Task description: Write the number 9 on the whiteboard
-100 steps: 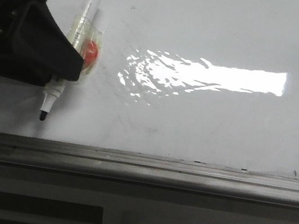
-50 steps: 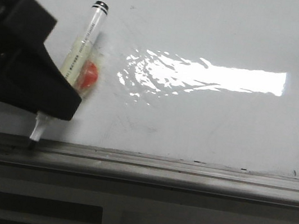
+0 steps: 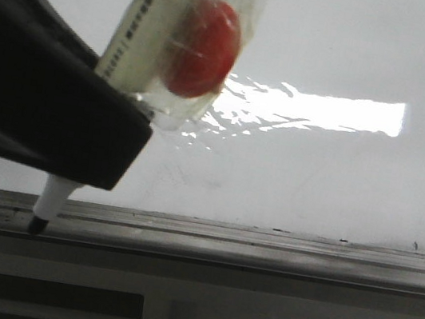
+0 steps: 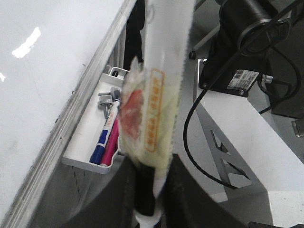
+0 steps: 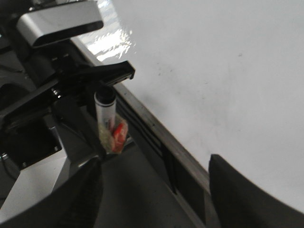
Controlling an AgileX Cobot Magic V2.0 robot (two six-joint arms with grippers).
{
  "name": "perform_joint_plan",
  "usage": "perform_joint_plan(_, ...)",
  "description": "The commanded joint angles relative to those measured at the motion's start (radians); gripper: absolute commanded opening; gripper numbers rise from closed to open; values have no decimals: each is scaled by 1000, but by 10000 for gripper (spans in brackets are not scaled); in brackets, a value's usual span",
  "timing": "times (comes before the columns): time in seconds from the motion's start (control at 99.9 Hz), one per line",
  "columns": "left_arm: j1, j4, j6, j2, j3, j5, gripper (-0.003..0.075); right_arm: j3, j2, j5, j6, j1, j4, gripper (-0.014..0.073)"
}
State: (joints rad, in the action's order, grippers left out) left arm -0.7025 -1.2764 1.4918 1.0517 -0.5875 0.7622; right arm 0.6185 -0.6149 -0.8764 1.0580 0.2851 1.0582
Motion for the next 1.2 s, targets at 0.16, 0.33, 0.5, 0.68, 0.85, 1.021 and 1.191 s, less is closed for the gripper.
perform_joint_plan(0.16, -2, -67, 56, -14, -25, 37, -18, 47, -207, 230, 68, 250, 78, 415)
perform_joint_plan(0.33, -2, -67, 56, -14, -25, 37, -18, 94, -325, 380, 70, 415, 86, 415)
perform_joint_plan(0.5, -2, -67, 56, -14, -25, 37, -18, 120, -421, 480, 70, 499, 86, 414)
perform_joint_plan(0.68, -2, -67, 56, -14, -25, 39, -18, 122, -462, 491, 70, 501, 90, 214)
perform_joint_plan(0.85, 4, -75, 52, -22, -25, 37, -6, 122, -461, 476, 67, 501, 90, -62)
perform_joint_plan(1.021, 63, -67, -107, -114, -25, 72, 277, 138, -457, 442, 63, 495, 6, -62)
perform_joint_plan(1.191, 170, -6, -222, -290, -25, 133, 517, 233, -457, 265, -126, 443, -242, -62)
